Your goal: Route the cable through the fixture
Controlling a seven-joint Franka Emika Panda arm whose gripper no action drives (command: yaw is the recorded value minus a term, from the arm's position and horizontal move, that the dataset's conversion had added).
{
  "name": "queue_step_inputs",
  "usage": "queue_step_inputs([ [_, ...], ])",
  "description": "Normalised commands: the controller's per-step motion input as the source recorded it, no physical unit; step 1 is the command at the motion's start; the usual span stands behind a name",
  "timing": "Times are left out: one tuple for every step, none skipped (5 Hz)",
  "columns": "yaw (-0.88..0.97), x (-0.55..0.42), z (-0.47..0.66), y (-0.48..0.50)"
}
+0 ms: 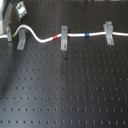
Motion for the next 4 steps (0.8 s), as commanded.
queue_step_inputs([
  [0.02,-0.206,-0.09,-0.053],
  [0.00,-0.157,0.00,-0.021],
  [0.00,0.002,0.00,-0.023],
  [0.00,0.080,-0.13,-0.166],
])
